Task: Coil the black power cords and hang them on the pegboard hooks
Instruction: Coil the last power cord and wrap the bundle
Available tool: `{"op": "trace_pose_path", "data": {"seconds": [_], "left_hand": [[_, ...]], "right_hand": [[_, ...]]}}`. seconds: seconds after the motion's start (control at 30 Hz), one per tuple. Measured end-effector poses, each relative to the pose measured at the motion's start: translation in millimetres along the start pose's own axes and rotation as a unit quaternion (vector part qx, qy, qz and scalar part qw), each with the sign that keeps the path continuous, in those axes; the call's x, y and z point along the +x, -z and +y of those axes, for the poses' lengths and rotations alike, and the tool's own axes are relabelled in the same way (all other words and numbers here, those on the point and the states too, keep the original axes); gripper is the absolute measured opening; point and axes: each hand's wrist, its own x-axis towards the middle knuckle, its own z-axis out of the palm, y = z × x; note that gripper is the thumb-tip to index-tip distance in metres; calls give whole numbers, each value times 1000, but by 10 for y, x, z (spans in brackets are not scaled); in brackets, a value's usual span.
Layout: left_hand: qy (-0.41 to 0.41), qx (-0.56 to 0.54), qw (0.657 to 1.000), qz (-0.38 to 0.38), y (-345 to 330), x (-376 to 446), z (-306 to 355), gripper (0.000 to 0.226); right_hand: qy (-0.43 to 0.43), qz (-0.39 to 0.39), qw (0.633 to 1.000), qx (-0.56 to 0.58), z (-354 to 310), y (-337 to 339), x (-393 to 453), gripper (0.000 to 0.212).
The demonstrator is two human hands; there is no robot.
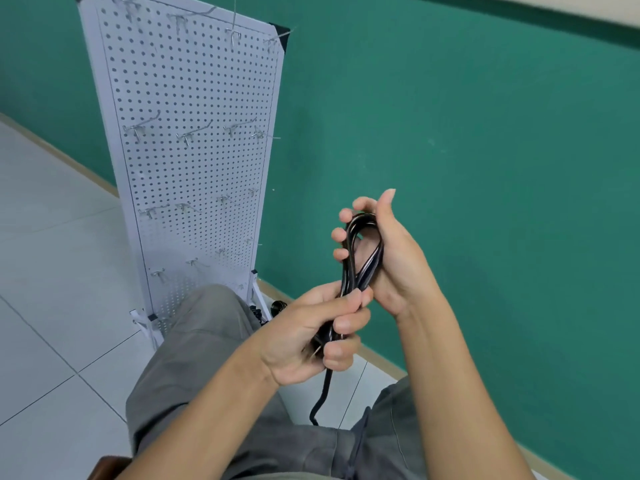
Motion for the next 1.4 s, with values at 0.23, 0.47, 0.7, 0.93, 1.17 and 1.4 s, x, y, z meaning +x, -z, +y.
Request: {"op": "trace_pose_path", "data": {"seconds": [0.23,0.47,0.7,0.93,1.17,1.4], "left_hand": [[-108,32,979,169,61,3,194,14],[-226,49,931,283,267,-92,411,17],[-295,11,876,381,437,-169,587,18],[-314,-8,839,444,584,-249,690,22],[-243,142,826,488,784,-279,638,17],[-124,295,849,420,715,-133,369,16]], "right_hand": [[-56,-58,995,-54,228,56,-61,70],[-138,-113,979,-95,847,-63,-209,77],[-134,-136,947,-259,1040,-38,-241,70],[-117,-124,927,-335,1012,74,-260,21],[-19,-99,918,-383,797,113,-274,20],[45,-68,927,-367,650,59,-291,22]]}}
